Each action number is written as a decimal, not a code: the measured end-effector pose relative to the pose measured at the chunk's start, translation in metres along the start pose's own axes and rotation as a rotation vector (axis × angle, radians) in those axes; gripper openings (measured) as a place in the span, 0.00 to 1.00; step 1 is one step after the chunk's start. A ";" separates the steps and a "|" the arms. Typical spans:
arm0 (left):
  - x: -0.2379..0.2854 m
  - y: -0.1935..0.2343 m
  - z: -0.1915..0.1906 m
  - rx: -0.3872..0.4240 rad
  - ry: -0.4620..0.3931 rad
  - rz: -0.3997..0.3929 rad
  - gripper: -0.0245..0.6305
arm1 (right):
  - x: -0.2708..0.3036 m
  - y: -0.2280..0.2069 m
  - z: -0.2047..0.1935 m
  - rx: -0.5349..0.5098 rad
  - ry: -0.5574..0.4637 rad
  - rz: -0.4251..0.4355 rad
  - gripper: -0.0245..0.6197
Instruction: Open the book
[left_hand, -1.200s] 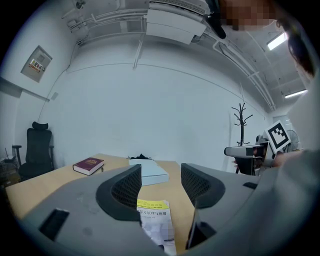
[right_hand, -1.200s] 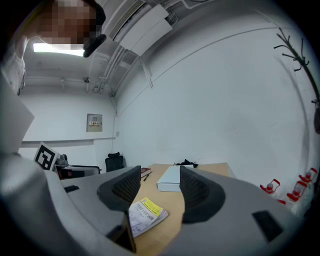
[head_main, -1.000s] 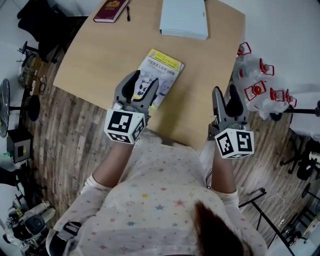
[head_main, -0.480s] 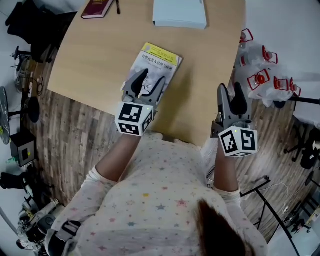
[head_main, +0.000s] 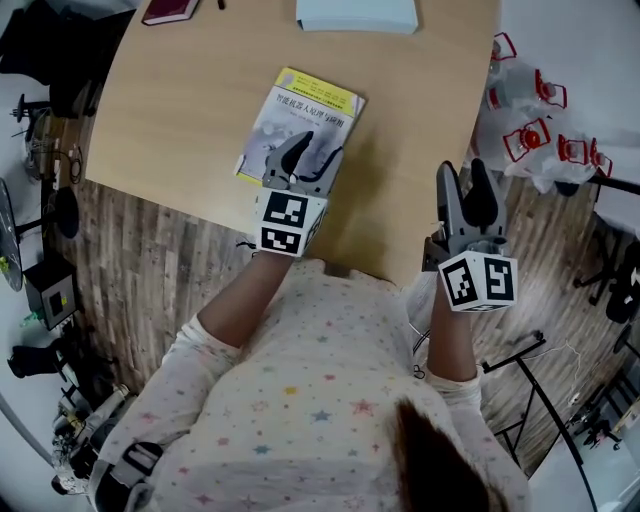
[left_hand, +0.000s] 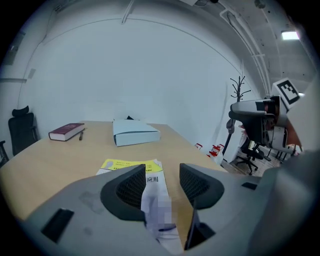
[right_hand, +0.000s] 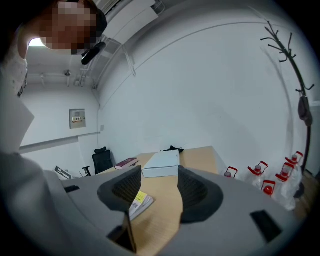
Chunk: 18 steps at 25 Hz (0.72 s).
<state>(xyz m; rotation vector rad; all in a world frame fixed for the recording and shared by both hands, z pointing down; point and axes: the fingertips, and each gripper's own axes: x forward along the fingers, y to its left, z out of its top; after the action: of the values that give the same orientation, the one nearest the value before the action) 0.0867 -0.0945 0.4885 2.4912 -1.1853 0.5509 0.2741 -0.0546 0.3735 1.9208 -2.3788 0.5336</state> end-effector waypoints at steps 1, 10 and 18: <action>0.003 -0.002 -0.005 0.012 0.016 -0.005 0.35 | -0.001 -0.001 -0.003 0.003 0.005 -0.003 0.38; 0.029 -0.015 -0.055 0.052 0.174 -0.028 0.33 | -0.008 -0.003 -0.021 0.024 0.036 -0.021 0.38; 0.040 -0.020 -0.082 0.075 0.288 -0.026 0.32 | -0.018 -0.009 -0.034 0.041 0.060 -0.044 0.38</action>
<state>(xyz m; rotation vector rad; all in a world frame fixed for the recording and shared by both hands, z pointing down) 0.1093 -0.0722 0.5767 2.3808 -1.0365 0.9263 0.2805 -0.0289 0.4032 1.9402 -2.3014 0.6325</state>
